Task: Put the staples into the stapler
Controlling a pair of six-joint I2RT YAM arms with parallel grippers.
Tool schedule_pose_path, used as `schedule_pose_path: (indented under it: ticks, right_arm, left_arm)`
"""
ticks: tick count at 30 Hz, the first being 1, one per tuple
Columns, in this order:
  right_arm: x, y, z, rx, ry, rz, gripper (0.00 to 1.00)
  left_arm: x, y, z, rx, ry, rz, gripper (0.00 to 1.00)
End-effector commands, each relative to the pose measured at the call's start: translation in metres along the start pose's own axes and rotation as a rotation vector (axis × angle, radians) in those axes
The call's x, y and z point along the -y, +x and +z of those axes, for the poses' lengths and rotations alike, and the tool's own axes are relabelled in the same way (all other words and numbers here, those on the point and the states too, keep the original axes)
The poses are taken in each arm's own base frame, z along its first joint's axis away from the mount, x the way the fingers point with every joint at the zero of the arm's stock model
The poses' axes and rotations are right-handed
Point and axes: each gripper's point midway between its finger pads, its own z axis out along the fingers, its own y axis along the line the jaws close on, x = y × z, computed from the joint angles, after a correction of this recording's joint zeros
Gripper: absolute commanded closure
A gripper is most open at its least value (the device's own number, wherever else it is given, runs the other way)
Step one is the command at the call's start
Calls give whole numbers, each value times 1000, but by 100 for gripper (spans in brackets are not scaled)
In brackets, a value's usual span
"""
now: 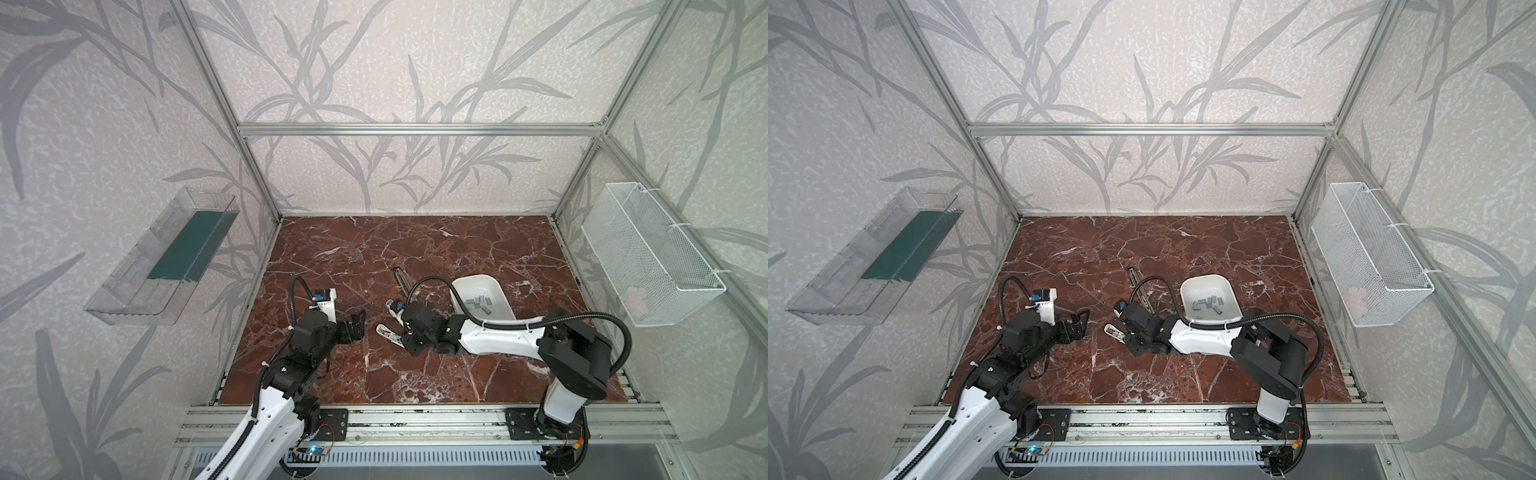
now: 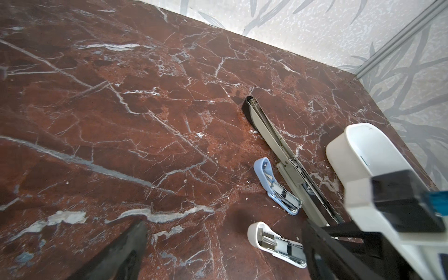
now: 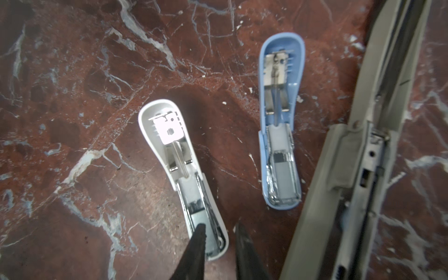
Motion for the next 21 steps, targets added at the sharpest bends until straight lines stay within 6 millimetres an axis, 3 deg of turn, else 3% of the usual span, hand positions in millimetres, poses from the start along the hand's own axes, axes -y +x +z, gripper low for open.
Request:
schedule_pose_path:
  ticks: [1, 3, 5, 8, 11, 16, 21]
  right_arm:
    - [2, -17, -23, 130, 14, 24, 71]
    - [-2, -21, -32, 205, -1, 27, 68]
    - [-8, -21, -40, 272, -25, 6, 67]
    - [-17, -12, -44, 372, -91, -38, 58]
    - [-21, -6, -36, 428, -122, -70, 50]
    - [-43, 6, -14, 329, -220, -134, 39]
    - [-45, 16, 9, 308, -214, -165, 27]
  left_arm:
    - [-24, -16, -12, 80, -142, -84, 1]
    - [-25, -26, -20, 144, -138, -172, 1]
    - [-12, -32, -24, 177, -51, -184, 1]
    - [-6, -30, -19, 195, 1, -225, 1]
    - [-1, -23, -10, 169, 40, -250, 1]
    - [6, 2, 13, 36, 67, -268, 1]
    - [7, 19, 23, -26, 85, -290, 1]
